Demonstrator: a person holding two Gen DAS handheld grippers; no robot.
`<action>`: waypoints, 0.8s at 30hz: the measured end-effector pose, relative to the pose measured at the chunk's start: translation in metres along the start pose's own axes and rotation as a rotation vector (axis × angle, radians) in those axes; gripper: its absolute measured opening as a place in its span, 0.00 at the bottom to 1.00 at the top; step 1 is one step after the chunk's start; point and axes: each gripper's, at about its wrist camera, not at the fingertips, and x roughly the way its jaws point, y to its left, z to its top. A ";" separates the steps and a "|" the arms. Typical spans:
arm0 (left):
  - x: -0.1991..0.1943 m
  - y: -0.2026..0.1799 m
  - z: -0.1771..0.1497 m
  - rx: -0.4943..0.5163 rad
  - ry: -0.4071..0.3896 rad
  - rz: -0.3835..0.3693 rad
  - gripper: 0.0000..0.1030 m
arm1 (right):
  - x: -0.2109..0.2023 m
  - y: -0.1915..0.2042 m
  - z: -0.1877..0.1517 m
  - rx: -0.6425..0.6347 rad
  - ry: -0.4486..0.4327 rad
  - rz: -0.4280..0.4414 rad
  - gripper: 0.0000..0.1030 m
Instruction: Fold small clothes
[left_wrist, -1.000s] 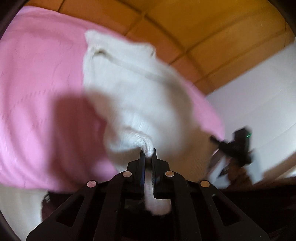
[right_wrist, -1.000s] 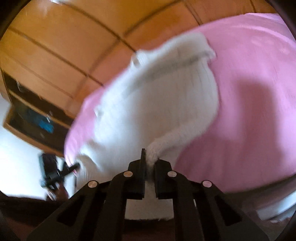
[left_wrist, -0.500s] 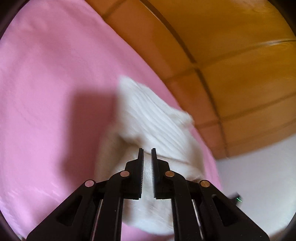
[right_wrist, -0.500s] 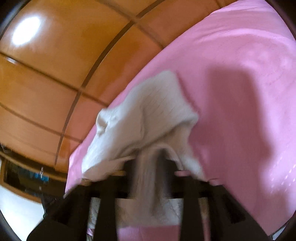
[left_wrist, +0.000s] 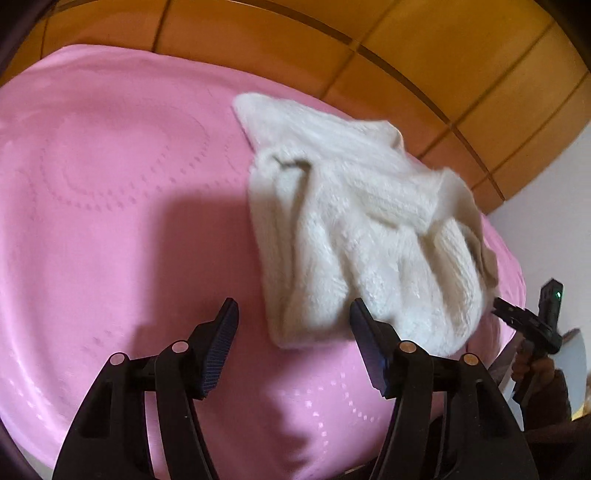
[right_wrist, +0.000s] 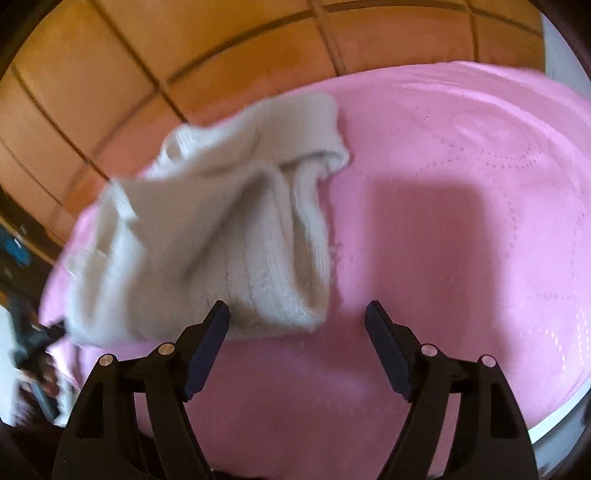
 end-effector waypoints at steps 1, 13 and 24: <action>0.002 -0.005 -0.003 0.010 -0.006 0.004 0.59 | 0.003 0.005 0.003 -0.001 -0.014 -0.002 0.66; -0.034 0.000 -0.015 -0.066 -0.059 -0.045 0.07 | -0.051 0.012 0.008 0.091 -0.073 0.121 0.10; -0.088 0.002 -0.075 -0.087 -0.045 -0.112 0.07 | -0.089 0.011 -0.047 0.060 0.009 0.076 0.10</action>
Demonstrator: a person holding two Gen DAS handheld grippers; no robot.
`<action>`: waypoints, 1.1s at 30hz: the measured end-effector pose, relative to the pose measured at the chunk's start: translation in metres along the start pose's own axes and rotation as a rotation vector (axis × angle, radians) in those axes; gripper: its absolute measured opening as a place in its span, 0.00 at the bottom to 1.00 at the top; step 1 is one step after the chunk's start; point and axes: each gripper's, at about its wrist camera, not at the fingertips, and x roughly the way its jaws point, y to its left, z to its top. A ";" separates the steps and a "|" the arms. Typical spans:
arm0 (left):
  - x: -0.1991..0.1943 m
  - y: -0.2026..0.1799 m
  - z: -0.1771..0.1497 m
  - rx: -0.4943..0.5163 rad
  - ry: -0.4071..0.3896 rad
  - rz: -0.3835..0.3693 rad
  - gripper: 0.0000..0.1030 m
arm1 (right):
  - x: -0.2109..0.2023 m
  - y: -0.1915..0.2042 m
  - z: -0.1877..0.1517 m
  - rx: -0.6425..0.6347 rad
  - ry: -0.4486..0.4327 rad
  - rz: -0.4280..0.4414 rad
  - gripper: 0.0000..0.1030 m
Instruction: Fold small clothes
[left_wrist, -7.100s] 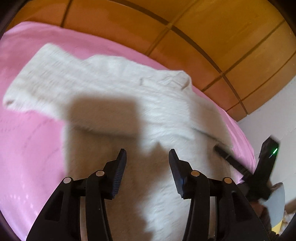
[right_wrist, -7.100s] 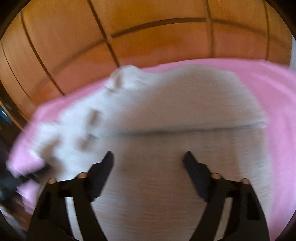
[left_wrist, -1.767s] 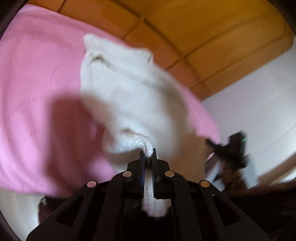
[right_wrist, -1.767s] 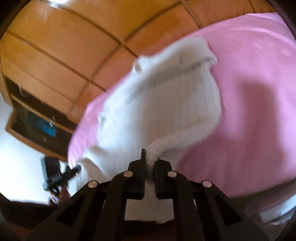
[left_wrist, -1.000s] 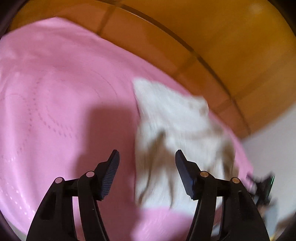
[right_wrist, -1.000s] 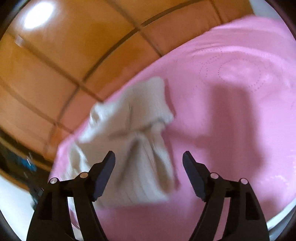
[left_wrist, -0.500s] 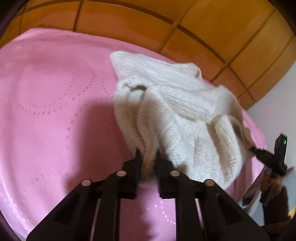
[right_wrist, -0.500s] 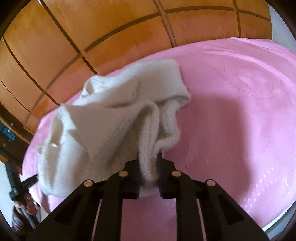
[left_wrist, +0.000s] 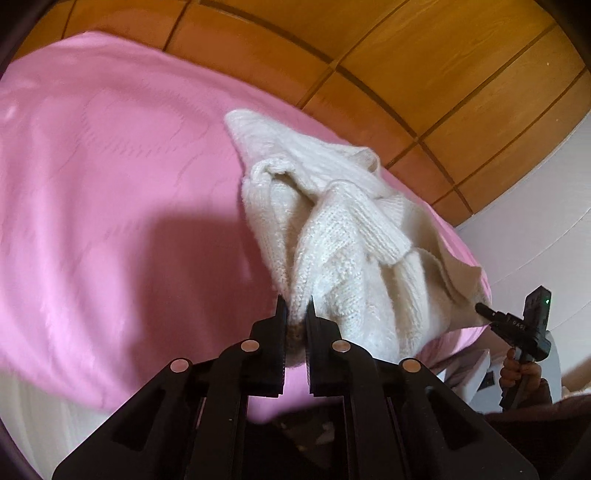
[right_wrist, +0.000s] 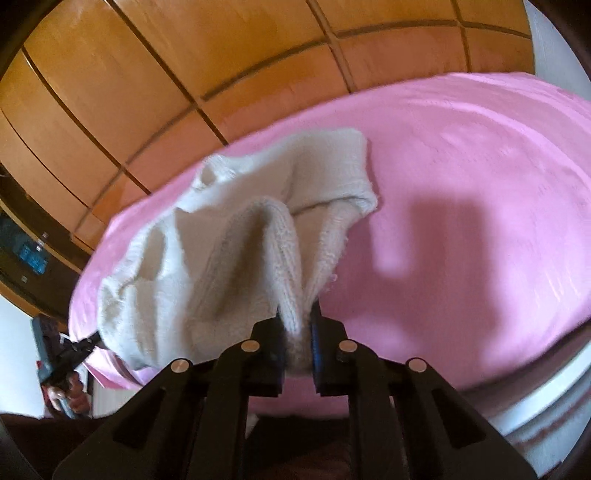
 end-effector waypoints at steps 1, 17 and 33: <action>-0.001 0.003 -0.006 -0.011 0.014 0.013 0.07 | 0.003 0.000 -0.005 -0.016 0.011 -0.024 0.11; 0.013 -0.095 0.011 0.379 0.037 0.121 0.54 | 0.048 0.113 -0.045 -0.856 0.015 -0.246 0.55; 0.063 -0.091 0.067 0.341 0.063 0.157 0.05 | 0.031 0.083 0.076 -0.506 -0.110 -0.110 0.07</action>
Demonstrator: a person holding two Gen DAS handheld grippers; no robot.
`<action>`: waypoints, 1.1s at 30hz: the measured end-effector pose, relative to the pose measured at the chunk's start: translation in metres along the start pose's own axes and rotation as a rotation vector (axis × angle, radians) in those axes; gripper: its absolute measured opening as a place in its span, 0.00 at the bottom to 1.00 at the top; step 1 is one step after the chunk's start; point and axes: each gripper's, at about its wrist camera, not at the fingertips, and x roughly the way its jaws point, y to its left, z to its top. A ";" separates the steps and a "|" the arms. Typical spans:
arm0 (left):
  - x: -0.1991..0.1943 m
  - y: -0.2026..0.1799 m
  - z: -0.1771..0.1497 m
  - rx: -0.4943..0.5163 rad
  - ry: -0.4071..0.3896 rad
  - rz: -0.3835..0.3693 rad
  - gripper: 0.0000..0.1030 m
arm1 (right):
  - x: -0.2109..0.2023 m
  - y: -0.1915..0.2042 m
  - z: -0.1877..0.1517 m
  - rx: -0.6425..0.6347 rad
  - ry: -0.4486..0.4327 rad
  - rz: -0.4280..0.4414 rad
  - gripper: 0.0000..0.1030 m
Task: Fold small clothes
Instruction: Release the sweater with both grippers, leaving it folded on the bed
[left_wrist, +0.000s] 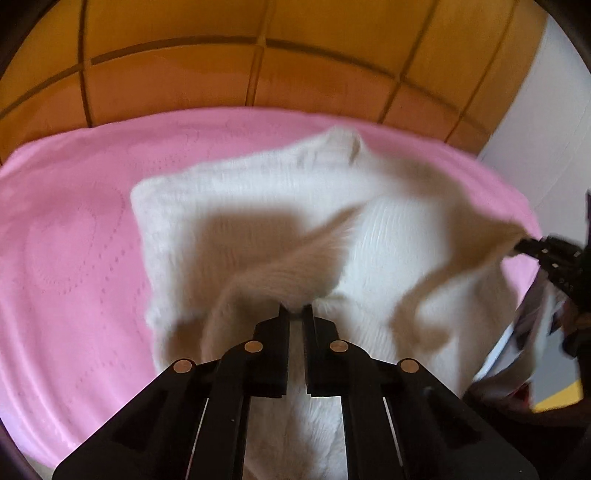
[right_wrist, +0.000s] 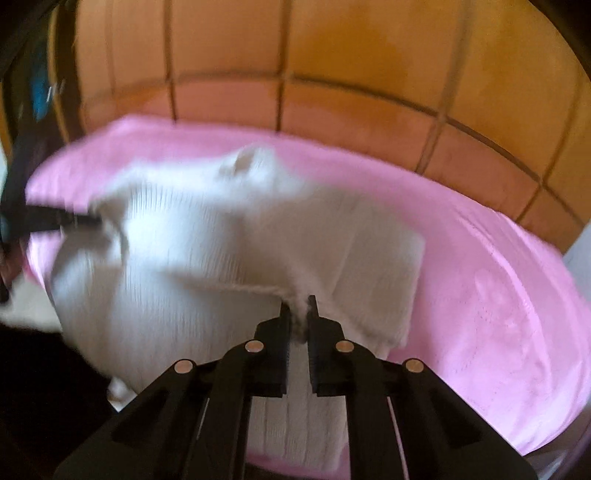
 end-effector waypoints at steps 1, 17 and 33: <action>-0.005 0.005 0.007 -0.021 -0.013 -0.014 0.05 | 0.001 -0.008 0.007 0.033 -0.009 0.006 0.07; -0.024 0.099 0.054 -0.315 -0.135 0.144 0.04 | 0.071 -0.073 0.023 0.315 0.026 -0.122 0.45; 0.040 -0.018 0.022 0.225 0.092 0.089 0.41 | 0.083 -0.002 0.012 0.162 0.110 0.002 0.16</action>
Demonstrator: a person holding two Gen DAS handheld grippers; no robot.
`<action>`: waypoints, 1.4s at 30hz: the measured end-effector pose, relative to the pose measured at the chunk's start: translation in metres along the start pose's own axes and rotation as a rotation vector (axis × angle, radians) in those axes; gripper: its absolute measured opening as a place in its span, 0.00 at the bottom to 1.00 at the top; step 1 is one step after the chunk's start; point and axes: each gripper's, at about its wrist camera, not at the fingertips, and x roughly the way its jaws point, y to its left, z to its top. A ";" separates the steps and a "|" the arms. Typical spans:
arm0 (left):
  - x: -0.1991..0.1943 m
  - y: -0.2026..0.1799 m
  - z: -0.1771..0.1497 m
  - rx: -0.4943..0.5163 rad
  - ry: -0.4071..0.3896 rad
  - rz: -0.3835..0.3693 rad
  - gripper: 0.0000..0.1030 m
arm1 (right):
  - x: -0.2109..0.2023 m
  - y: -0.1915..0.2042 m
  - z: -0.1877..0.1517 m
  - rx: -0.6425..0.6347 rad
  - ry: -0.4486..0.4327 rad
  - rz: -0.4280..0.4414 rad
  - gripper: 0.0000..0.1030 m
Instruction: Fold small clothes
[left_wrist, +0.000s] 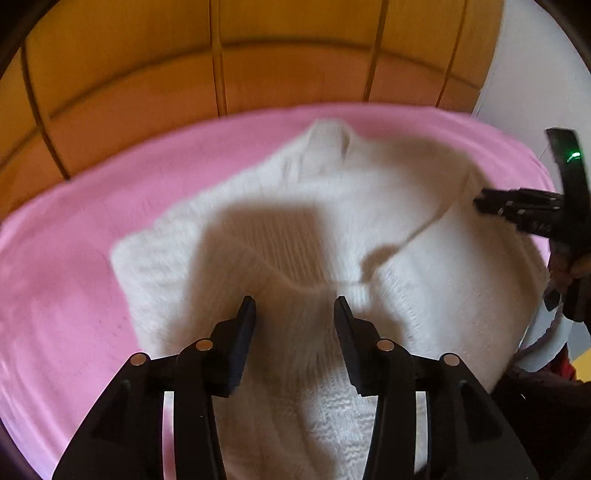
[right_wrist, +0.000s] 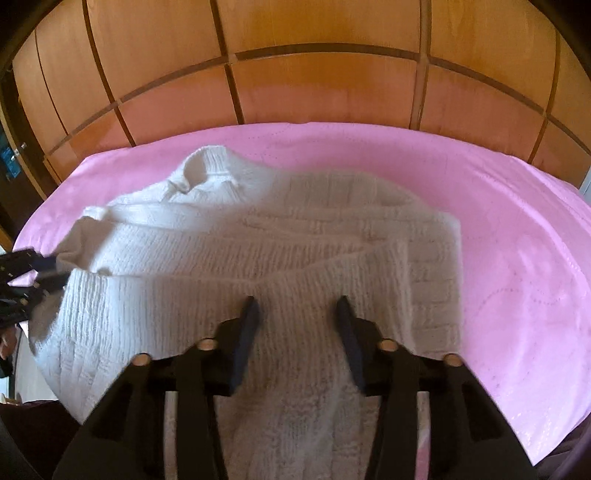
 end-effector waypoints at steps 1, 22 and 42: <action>0.004 -0.001 -0.002 -0.012 0.003 -0.001 0.24 | -0.003 0.000 0.000 0.003 -0.003 0.001 0.06; 0.024 0.049 0.036 -0.239 -0.063 0.111 0.09 | 0.022 -0.038 0.021 0.173 -0.045 -0.100 0.10; 0.007 0.074 0.006 -0.260 -0.085 -0.048 0.50 | -0.034 -0.082 -0.012 0.232 -0.083 -0.091 0.54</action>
